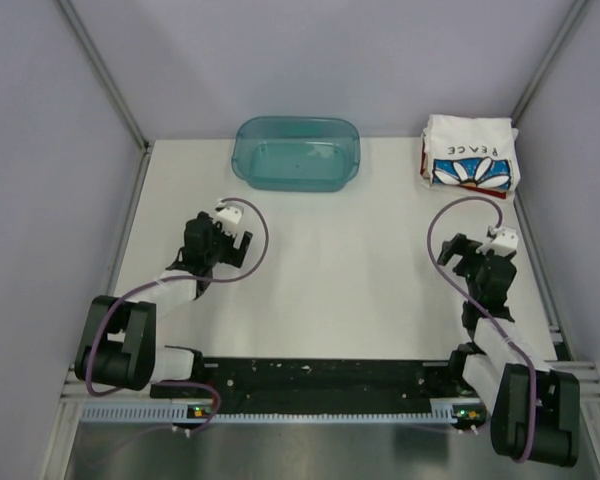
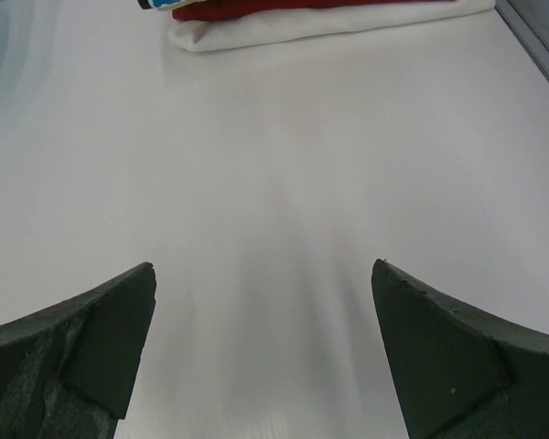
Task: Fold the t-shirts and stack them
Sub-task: Put the neatly folded tshirt into the corner of the board with the right arm
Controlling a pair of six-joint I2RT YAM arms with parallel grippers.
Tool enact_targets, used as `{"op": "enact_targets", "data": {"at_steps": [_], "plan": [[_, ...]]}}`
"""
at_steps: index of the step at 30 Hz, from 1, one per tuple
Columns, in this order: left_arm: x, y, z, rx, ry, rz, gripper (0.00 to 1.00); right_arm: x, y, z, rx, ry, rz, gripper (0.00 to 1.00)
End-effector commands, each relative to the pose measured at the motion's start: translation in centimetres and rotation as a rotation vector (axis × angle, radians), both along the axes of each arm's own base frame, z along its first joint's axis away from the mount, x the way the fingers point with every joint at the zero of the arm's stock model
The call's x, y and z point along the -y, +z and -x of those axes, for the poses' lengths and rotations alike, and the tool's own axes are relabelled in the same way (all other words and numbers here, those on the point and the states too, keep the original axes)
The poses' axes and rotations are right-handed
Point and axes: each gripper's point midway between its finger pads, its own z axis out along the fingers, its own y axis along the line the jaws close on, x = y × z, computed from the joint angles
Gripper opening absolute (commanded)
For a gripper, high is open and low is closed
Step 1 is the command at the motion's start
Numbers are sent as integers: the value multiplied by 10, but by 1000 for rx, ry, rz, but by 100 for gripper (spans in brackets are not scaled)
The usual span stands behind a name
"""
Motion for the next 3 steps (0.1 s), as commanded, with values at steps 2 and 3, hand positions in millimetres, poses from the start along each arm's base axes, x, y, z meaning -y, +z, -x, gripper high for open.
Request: {"op": "enact_targets", "data": {"at_steps": [2,3], "plan": [[4,16,-4,77,-36,10,99,-2,23,-11,73,13,6,99],[4,18,-5,83,-36,11,99,-2,23,-11,70,10,5,99]]}}
